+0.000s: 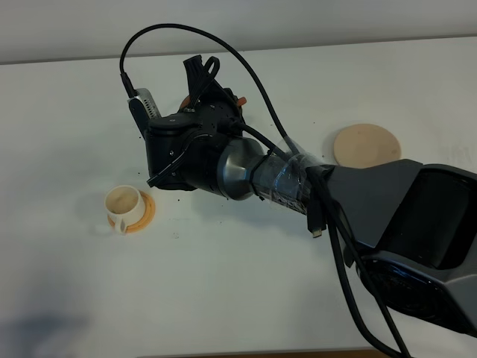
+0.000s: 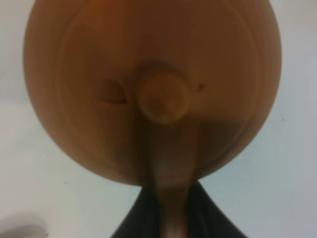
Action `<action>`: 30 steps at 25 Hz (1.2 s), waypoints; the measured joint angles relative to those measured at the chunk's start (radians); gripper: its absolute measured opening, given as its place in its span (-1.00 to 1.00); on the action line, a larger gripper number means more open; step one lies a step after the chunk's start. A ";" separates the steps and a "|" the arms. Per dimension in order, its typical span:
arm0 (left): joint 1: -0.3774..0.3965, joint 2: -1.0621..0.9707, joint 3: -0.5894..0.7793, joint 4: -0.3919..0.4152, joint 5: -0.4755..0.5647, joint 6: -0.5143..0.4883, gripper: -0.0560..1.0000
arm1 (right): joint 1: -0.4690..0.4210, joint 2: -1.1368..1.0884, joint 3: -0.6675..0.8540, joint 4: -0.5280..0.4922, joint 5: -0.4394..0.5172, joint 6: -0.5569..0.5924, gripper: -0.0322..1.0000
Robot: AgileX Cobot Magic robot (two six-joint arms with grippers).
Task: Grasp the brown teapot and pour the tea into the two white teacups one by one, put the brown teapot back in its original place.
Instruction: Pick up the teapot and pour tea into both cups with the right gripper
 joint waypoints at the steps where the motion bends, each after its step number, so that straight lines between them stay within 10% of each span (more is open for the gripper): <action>1: 0.000 0.000 0.000 0.000 0.000 0.000 -0.36 | 0.000 0.000 0.000 -0.003 -0.001 -0.002 -0.69; 30: 0.000 0.000 0.000 0.000 0.000 0.000 -0.36 | 0.018 0.000 0.000 -0.055 -0.001 -0.126 -0.69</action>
